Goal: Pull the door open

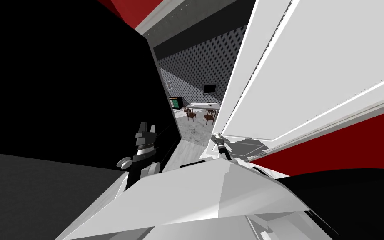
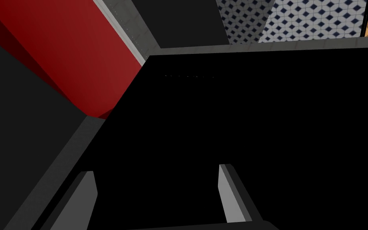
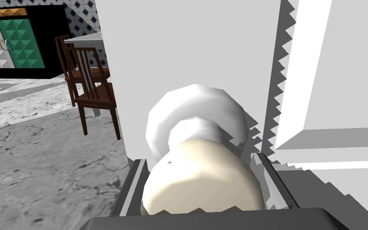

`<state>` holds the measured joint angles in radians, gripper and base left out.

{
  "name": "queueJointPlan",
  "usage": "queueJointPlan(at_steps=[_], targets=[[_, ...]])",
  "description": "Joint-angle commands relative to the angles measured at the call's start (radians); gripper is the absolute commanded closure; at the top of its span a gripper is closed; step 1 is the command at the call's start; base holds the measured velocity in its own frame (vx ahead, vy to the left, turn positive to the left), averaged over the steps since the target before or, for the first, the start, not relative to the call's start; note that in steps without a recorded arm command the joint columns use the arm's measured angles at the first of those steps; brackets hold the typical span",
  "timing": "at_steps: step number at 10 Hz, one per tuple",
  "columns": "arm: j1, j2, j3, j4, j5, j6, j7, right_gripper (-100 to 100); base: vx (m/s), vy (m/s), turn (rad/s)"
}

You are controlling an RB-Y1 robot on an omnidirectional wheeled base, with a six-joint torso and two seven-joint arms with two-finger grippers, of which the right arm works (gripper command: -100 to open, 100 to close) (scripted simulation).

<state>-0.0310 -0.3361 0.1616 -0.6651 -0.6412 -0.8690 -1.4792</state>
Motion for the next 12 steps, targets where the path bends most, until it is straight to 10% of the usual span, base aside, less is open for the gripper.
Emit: queueJointPlan(at_steps=[1, 12], targets=[[0.011, -0.008, 0.018, -0.007, 0.007, -0.001, -0.018, 100, -0.195, -0.010, 0.073], [0.074, -0.110, 0.168, -0.047, 0.070, -0.061, -0.174, 100, -0.223, -0.028, 0.093]])
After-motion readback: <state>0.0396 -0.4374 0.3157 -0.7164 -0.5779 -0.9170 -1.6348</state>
